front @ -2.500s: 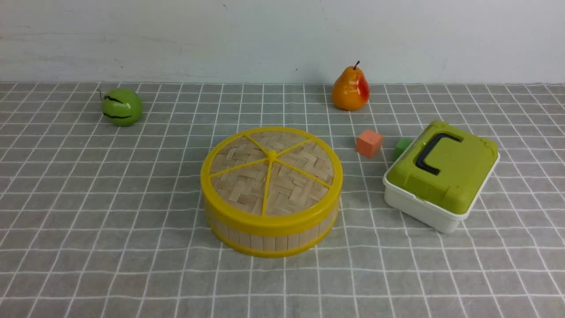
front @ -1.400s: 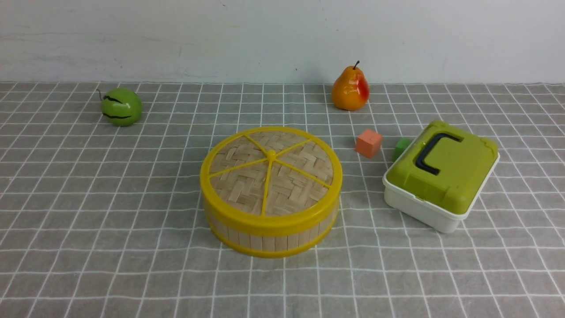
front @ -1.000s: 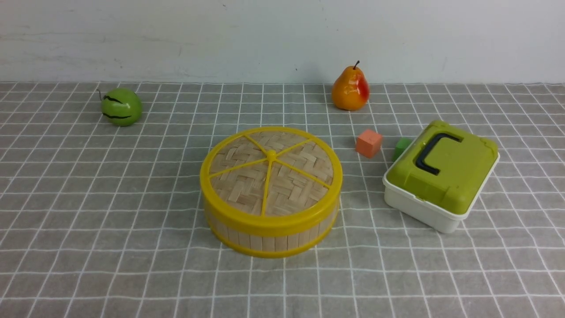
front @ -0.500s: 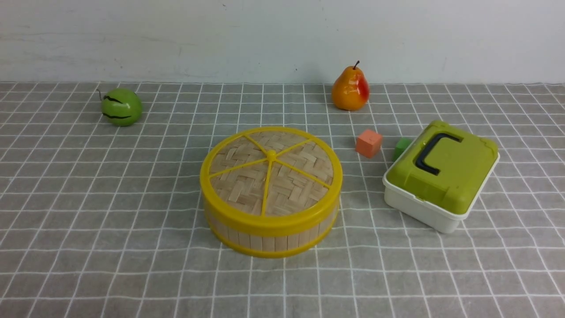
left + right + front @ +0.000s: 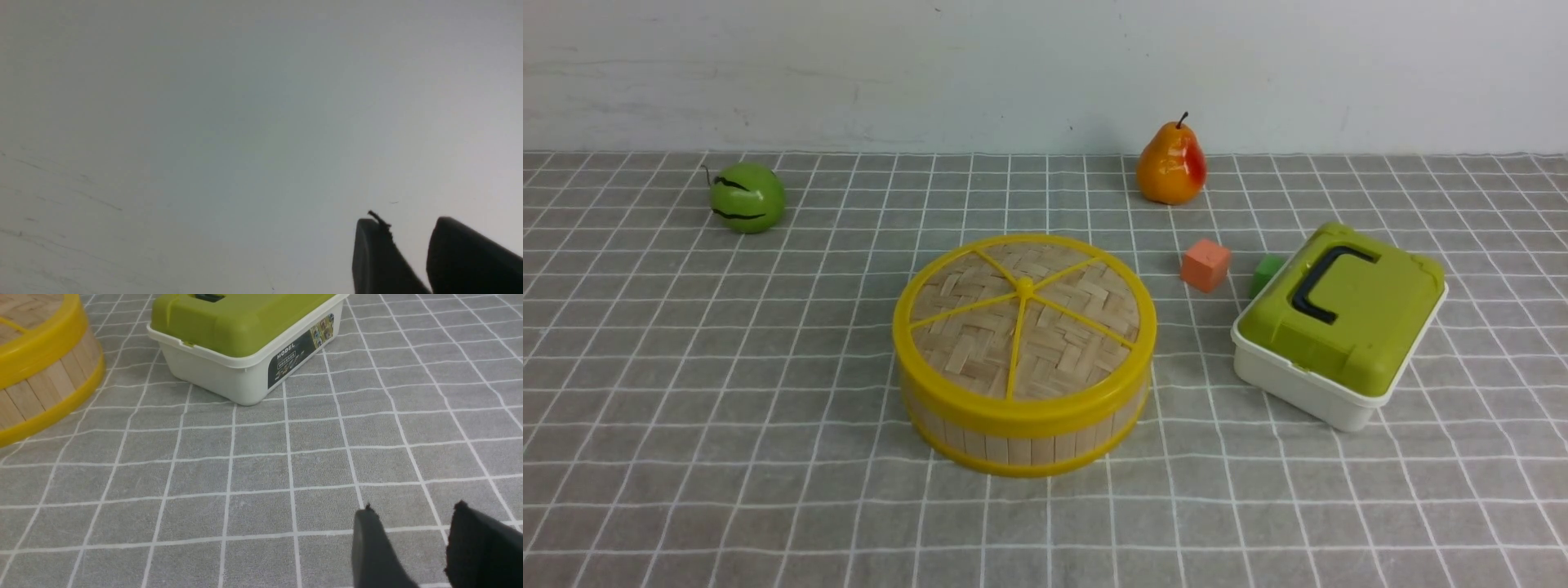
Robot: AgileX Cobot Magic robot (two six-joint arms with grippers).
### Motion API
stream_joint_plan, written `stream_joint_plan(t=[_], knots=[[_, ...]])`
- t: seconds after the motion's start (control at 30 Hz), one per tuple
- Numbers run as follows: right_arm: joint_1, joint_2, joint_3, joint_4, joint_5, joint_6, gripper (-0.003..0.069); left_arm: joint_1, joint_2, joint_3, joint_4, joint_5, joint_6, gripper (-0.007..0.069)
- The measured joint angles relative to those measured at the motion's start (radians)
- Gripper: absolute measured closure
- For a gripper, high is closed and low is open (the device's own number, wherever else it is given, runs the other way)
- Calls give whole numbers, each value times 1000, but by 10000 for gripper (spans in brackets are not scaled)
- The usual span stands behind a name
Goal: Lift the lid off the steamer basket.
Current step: Use the left arm to lift the lid of the steamer
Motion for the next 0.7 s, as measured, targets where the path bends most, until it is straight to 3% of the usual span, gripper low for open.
stream_joint_plan(t=[0.03,0.1,0.17,0.37,0.63,0.7], knots=[[0,0,0,0,0,0,417,0,1,-18,0,21,1,482],[0,0,0,0,0,0,417,0,38,-138,-1,145,22,596],[0,0,0,0,0,0,417,0,112,-247,0,239,59,637],[0,0,0,0,0,0,417,0,386,-472,2,337,127,637],[0,0,0,0,0,0,417,0,742,-622,8,181,193,637],[0,0,0,0,0,0,417,0,871,-732,14,291,198,637]])
